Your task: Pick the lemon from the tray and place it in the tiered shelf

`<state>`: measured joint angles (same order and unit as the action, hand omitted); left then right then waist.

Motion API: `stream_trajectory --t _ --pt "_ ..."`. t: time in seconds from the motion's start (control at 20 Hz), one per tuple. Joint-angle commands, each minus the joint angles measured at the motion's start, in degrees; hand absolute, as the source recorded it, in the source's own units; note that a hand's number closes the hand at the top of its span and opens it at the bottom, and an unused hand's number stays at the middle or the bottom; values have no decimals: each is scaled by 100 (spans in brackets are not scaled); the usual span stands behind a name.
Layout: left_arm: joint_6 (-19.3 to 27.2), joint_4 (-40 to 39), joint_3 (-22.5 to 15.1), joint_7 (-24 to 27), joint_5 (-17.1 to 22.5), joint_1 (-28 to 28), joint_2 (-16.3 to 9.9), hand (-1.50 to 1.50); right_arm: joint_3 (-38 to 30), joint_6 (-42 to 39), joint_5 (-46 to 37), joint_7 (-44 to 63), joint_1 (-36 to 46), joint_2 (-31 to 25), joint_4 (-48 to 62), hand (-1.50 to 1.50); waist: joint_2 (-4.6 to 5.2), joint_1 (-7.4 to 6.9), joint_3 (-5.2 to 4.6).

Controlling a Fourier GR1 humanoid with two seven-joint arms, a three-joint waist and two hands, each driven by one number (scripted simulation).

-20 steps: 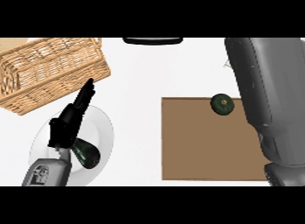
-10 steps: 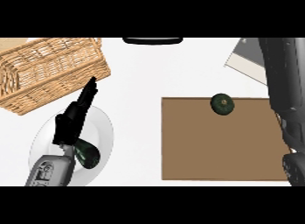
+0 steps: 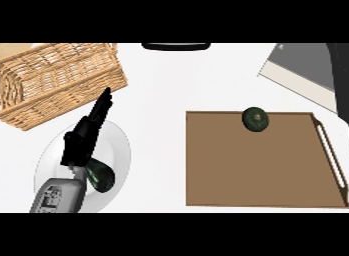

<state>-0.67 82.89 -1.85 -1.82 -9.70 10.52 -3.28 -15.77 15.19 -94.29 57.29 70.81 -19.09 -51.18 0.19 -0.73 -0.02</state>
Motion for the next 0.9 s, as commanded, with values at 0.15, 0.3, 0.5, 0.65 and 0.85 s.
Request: stream_trajectory --t 0.15,0.3,0.5,0.65,0.85 --pt "143 76 -177 81 -108 -127 224 0 77 1008 -293 -327 -205 -382 1077 150 31 -63 2" --pt "-115 -274 141 102 74 216 -90 0 -89 1626 -92 -577 -192 -438 1546 150 51 -72 2" --pt "-21 119 -119 -172 -43 160 100 0 -379 1976 -21 -465 20 -776 1879 150 47 -111 6" --pt "-81 209 -30 -138 58 -18 28 0 -768 3065 878 -1249 -434 -620 1296 150 31 -68 17" --pt "-111 170 -15 -125 66 46 15 0 -889 3497 1120 -1586 -309 -668 1821 150 48 -108 8"
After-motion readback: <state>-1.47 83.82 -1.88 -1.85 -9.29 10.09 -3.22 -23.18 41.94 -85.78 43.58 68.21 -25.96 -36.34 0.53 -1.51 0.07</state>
